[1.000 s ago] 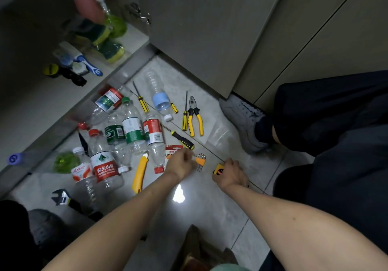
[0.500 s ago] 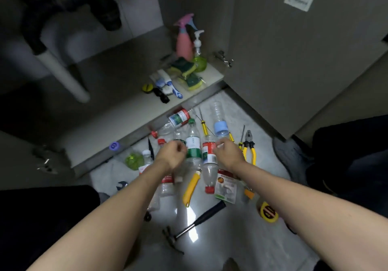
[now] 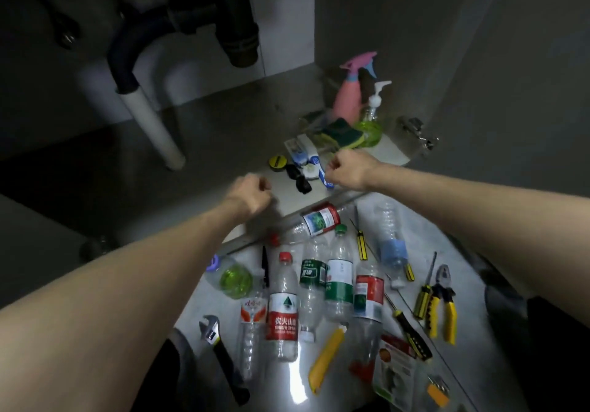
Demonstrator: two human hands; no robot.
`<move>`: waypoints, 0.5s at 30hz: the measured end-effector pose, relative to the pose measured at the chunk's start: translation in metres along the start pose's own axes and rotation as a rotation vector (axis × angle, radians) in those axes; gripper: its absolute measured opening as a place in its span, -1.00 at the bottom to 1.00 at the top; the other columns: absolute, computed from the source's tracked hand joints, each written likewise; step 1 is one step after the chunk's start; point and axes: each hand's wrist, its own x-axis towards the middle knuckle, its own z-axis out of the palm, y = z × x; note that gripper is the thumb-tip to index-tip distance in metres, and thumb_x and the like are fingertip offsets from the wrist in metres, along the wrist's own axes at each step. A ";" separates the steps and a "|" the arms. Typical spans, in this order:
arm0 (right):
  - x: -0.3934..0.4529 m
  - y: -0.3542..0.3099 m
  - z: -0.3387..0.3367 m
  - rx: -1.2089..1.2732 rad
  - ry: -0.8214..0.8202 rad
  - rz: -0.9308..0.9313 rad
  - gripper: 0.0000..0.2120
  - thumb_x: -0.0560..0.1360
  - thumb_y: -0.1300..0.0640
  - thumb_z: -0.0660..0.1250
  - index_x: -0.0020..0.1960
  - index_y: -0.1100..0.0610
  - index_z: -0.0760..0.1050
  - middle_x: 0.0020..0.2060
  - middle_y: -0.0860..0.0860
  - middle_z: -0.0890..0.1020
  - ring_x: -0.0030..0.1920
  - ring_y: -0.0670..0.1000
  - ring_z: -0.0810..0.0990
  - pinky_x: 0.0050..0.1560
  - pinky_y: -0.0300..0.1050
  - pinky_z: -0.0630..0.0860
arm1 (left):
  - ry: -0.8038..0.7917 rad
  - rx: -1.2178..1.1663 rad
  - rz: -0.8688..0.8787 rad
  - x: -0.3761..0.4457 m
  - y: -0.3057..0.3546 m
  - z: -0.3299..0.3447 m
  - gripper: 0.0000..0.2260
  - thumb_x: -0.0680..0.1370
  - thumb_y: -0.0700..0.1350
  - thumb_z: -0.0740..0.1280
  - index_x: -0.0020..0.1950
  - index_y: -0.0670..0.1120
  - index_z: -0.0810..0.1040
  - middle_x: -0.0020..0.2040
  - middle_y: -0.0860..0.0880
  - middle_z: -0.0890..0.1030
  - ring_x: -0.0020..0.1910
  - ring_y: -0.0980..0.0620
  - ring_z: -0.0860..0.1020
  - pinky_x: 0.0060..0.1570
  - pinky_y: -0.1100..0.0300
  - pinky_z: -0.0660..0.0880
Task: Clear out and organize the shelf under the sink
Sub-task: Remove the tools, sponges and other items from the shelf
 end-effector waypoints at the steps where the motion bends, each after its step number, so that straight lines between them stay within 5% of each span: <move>1: 0.010 -0.002 0.004 -0.021 -0.020 -0.023 -0.83 0.55 0.05 0.34 -0.08 0.13 0.61 -0.10 0.07 0.67 -0.01 0.12 0.64 0.03 0.04 0.58 | -0.001 0.022 0.004 0.012 0.000 0.001 -0.78 0.57 -0.10 0.32 0.20 -0.07 0.58 0.18 -0.14 0.61 0.17 -0.15 0.56 0.20 0.03 0.51; 4: 0.039 -0.006 0.023 -0.102 -0.020 -0.076 -0.71 0.54 0.01 0.35 0.19 0.13 0.61 0.08 0.10 0.66 0.09 0.15 0.61 0.17 0.08 0.56 | 0.004 0.127 0.046 0.051 0.001 0.010 -0.61 0.58 -0.04 0.28 0.41 -0.04 0.44 0.41 -0.14 0.45 0.35 -0.16 0.45 0.32 0.02 0.43; 8: 0.068 -0.012 0.047 -0.254 0.081 -0.115 -0.79 0.48 0.03 0.34 0.06 0.10 0.57 0.07 0.12 0.61 0.09 0.19 0.57 0.01 -0.02 0.54 | 0.030 0.132 0.055 0.095 0.005 0.020 -0.53 0.57 -0.11 0.26 0.50 -0.03 0.35 0.54 -0.16 0.28 0.51 -0.19 0.26 0.46 0.01 0.27; 15: 0.096 -0.022 0.084 -0.462 0.221 -0.169 -0.64 0.54 0.05 0.32 0.32 0.11 0.49 0.26 0.08 0.54 0.38 0.12 0.35 0.21 0.02 0.45 | -0.045 0.142 0.184 0.135 -0.005 0.030 -0.38 0.56 -0.27 0.21 0.62 -0.03 0.17 0.63 -0.12 0.11 0.60 -0.13 0.08 0.56 0.04 0.08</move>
